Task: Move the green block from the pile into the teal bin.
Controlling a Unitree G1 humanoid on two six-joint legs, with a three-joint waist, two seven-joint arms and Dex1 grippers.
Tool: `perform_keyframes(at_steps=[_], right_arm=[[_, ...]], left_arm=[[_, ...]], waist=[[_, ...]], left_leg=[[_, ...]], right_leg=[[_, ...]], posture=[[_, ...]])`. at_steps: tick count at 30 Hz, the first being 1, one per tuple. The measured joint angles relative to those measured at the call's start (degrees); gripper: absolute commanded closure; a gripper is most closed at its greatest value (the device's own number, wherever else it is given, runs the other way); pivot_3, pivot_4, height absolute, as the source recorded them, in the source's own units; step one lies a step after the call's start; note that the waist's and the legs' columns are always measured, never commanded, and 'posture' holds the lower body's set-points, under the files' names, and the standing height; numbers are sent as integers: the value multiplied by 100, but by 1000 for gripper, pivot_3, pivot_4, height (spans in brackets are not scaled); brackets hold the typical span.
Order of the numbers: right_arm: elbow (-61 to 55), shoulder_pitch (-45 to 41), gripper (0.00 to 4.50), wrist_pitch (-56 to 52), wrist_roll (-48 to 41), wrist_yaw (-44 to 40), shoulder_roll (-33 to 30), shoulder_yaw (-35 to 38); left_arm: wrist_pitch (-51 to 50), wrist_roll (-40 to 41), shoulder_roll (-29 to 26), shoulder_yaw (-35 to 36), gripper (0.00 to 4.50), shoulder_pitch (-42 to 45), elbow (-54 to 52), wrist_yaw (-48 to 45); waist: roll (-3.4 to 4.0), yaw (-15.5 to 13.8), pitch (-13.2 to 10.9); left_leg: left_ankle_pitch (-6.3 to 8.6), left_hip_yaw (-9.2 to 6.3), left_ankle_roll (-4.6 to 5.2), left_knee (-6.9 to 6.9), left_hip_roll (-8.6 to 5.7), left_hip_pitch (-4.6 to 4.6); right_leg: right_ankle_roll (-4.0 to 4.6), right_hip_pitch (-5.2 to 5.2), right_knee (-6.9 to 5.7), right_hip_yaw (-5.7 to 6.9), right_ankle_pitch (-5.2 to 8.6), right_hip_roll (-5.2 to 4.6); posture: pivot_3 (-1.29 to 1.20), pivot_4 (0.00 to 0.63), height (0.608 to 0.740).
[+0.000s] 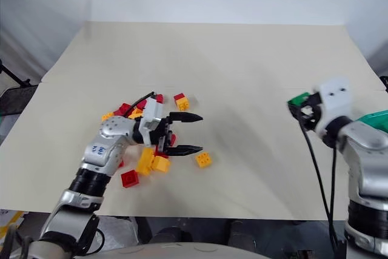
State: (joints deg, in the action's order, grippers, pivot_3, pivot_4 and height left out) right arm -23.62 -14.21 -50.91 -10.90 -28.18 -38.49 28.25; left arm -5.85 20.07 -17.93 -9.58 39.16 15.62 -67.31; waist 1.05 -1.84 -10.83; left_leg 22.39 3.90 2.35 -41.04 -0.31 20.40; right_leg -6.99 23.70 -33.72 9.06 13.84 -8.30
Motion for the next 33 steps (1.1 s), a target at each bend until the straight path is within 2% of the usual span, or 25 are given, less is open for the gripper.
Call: perform_keyframes(at_steps=[4, 8, 13, 20, 27, 33], right_arm=[[-83, 256, 2369, -18, 360, 766, 40, 693], [311, 361, 2369, 204, 791, 1422, 33, 913], [1390, 32, 2369, 472, 1018, 1846, -67, 815], [2934, -528, 2369, 1381, 1207, 2399, -166, 572], [3324, -613, 24, 1617, 1319, 2733, -275, 529], [3053, -455, 24, 1615, 1302, 2704, -302, 529]], left_arm=[[457, -288, 467, -92, 0, 552, 866, 42], [790, -408, 824, -90, 0, 891, 1384, 89], [932, -474, 1014, -80, 0, 1008, 1512, 96], [913, -479, 1236, -57, 0, 1003, 1469, 233], [760, -538, 1272, -60, 0, 993, 1337, 498], [414, -574, 1250, -52, 0, 993, 1155, 810]], waist=[[0, 23, 0], [0, 50, 0], [2, 59, 1], [3, 40, 1], [3, 43, 2], [4, 43, 2]], left_leg=[[-2, 5, 4, 1, -2, 0], [-2, 5, 4, 6, -1, -5], [-5, 3, 8, 6, 3, -9], [-7, 0, 12, 7, 1, -3], [-7, -5, 12, 7, 2, -2], [-7, -15, 12, 7, 2, -2]], right_leg=[[-5, 0, 4, -4, -3, 0], [-5, 0, 4, -9, -3, 3], [-5, 0, 2, -16, -3, 2], [-6, 0, 5, -10, -3, -4], [-6, 0, 6, -10, -3, -4], [-7, 0, 7, -13, -4, -4]], posture=[[0, 150, 740], [0, 150, 740], [0, 150, 740], [0, 150, 740], [0, 150, 740], [0, 150, 740]])
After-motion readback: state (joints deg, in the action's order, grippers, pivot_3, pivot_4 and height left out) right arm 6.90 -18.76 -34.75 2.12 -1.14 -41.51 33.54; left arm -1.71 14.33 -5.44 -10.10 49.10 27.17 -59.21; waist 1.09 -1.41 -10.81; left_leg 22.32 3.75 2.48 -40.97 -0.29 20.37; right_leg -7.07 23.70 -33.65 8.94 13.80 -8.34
